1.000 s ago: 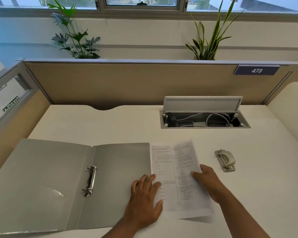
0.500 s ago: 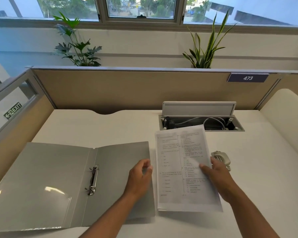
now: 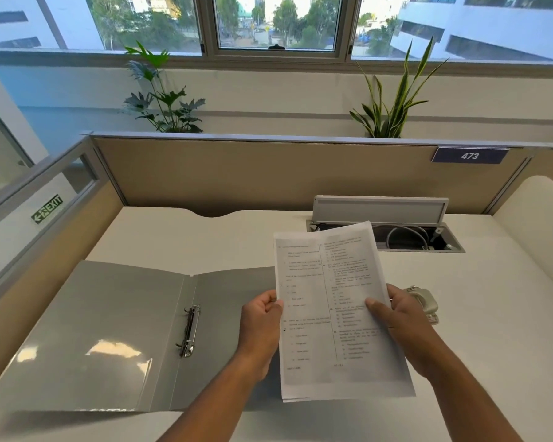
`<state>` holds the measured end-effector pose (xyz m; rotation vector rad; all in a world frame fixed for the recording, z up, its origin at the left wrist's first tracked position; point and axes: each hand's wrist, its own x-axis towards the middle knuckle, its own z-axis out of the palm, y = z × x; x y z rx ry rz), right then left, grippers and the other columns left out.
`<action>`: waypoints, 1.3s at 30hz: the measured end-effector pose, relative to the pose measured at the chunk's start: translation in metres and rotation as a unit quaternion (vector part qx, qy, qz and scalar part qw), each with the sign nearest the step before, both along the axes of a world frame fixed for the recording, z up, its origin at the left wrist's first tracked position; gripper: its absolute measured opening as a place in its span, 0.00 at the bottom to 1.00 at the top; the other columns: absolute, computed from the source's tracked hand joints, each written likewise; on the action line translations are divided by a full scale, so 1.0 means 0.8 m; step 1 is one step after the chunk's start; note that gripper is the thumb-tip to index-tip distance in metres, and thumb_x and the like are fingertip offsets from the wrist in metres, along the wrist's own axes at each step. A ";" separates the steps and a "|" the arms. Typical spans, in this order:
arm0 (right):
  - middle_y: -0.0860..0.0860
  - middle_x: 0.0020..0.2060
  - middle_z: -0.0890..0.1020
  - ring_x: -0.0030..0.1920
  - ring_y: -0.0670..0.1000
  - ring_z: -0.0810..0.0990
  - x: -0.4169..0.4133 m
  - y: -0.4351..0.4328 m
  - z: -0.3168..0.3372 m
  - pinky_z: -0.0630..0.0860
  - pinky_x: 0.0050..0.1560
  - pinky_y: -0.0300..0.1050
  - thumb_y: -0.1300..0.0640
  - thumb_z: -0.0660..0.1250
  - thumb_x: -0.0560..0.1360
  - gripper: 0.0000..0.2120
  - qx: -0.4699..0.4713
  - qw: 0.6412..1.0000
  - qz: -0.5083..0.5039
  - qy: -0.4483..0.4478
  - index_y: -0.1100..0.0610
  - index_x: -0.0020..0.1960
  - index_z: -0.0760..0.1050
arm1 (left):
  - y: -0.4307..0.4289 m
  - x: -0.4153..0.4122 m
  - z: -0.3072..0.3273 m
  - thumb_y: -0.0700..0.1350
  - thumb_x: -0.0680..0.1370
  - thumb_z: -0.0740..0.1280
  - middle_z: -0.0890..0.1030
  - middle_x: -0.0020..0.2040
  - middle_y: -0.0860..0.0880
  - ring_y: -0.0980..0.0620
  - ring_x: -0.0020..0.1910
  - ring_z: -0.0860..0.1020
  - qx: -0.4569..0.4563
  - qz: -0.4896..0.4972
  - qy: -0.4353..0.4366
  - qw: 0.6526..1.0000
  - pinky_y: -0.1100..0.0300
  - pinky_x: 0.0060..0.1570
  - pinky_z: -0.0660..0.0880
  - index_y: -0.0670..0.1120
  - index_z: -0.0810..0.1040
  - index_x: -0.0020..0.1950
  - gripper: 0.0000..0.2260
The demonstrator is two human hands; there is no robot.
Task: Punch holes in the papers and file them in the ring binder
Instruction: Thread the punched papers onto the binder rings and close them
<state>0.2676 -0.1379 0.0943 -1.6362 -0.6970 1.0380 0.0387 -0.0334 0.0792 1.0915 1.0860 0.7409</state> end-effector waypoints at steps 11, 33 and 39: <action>0.50 0.50 0.88 0.47 0.57 0.89 -0.071 0.036 -0.004 0.87 0.46 0.60 0.54 0.66 0.83 0.08 -0.013 0.998 0.051 -0.028 0.50 0.62 0.77 | 0.011 -0.071 -0.006 0.38 0.87 0.62 0.91 0.49 0.51 0.51 0.48 0.90 -0.008 0.060 0.011 0.998 0.54 0.46 0.87 0.47 0.86 0.57 0.12; 0.51 0.49 0.87 0.44 0.53 0.89 -0.230 0.162 -0.043 0.87 0.43 0.53 0.59 0.66 0.82 0.06 -0.043 0.994 0.082 -0.057 0.52 0.57 0.79 | 0.158 -0.234 -0.067 0.35 0.79 0.70 0.91 0.43 0.46 0.50 0.35 0.80 -0.080 0.054 0.202 0.975 0.55 0.37 0.75 0.42 0.87 0.51 0.06; 0.51 0.50 0.87 0.44 0.53 0.89 -0.237 0.176 -0.062 0.87 0.41 0.48 0.59 0.66 0.82 0.05 -0.062 0.991 0.080 -0.089 0.53 0.56 0.78 | 0.175 -0.236 -0.092 0.35 0.79 0.72 0.84 0.33 0.48 0.54 0.28 0.75 -0.099 0.064 0.213 0.970 0.64 0.25 0.69 0.39 0.86 0.52 0.04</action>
